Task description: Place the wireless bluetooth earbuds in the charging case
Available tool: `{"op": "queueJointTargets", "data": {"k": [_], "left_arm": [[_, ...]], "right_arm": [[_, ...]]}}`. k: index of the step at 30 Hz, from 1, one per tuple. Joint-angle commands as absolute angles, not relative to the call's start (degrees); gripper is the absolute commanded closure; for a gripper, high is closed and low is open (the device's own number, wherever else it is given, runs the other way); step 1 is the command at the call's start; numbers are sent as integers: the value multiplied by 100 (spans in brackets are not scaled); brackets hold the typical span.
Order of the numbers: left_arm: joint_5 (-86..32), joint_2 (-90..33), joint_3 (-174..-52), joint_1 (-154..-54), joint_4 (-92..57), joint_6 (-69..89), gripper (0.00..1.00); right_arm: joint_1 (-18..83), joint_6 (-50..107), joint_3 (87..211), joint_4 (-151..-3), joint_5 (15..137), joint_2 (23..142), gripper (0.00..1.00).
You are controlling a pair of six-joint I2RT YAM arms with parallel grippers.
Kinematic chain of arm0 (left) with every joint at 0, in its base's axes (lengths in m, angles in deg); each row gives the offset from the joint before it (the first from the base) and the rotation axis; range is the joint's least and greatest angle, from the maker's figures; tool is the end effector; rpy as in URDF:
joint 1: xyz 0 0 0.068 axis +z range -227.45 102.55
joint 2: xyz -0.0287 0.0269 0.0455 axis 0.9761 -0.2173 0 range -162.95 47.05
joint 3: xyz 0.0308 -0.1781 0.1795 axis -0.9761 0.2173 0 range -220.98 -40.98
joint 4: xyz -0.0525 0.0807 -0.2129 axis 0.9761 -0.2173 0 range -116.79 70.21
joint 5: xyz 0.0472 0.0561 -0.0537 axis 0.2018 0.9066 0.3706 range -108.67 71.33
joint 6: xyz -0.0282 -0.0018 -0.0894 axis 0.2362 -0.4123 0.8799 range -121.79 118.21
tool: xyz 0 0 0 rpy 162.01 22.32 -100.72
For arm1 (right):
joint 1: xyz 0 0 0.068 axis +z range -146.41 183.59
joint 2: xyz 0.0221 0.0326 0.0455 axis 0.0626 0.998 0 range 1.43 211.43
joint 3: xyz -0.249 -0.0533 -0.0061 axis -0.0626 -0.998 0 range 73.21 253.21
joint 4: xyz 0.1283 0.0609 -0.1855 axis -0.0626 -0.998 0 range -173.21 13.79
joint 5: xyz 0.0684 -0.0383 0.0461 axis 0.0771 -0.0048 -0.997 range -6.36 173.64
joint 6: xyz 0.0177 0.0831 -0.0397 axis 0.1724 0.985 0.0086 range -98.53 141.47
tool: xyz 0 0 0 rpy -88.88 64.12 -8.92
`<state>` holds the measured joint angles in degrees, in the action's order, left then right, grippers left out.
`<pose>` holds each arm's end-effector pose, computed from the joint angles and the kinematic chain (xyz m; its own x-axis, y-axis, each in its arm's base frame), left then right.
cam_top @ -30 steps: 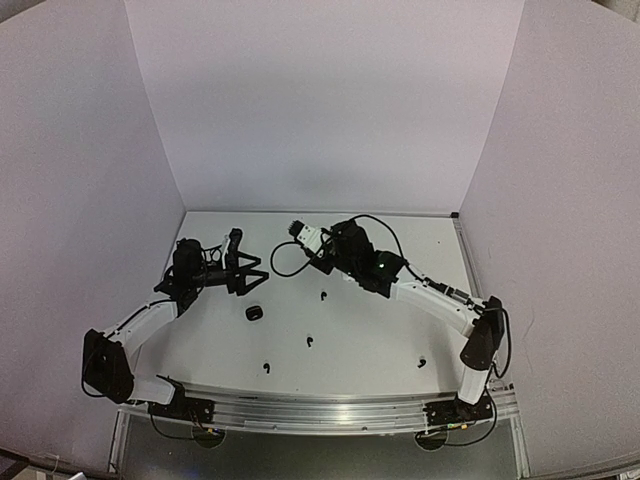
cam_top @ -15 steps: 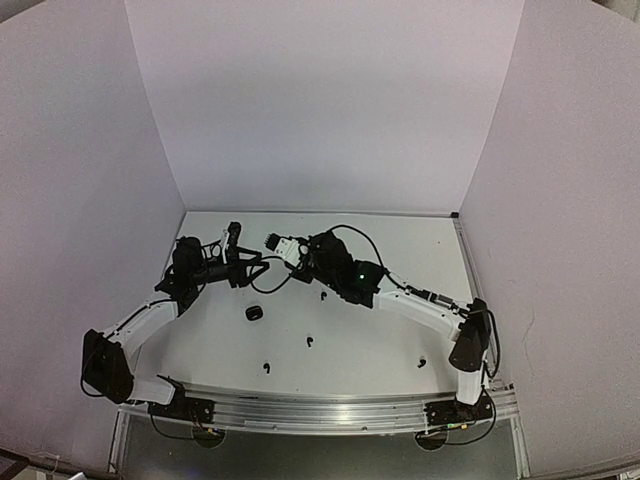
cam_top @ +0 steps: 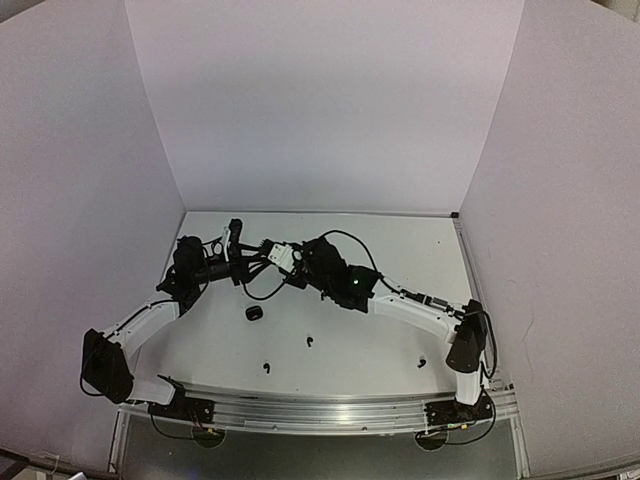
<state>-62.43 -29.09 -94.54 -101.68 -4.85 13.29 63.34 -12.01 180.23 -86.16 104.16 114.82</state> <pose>0.2649 -0.1833 0.3065 -0.3569 -0.0455 -0.9330 0.8582 0.3786 -0.3467 0.2698 0.4039 0.3313 0.2347 -0.6231 -0.7461 -0.6116 0.5020 -0.6116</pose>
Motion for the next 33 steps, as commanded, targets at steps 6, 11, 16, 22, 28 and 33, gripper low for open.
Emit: {"op": "queueJointTargets", "data": {"k": [6,11,16,22,28,33], "left_arm": [[-6193,-2994,-9767,-10247,-218,1419,48],[-6193,-2995,-9745,-10267,-184,1489,50],[-6179,-2985,-9750,-10267,-173,1467,61],[-6348,-2995,-9729,-10267,-263,1430,83],[-6504,-2962,-9699,-10266,-271,1379,100],[-6856,-2877,-9613,-10214,-374,879,100]], "right_arm": [[6412,-1121,18346,-8438,10268,11636,100],[6428,-1115,18451,-8448,10204,11699,100],[6432,-1114,18479,-8462,10185,11727,100],[6432,-1106,18484,-8473,10185,11718,100],[6432,-1014,18465,-8475,10165,11704,100],[6376,-592,18267,-8727,9944,11523,42]]}}
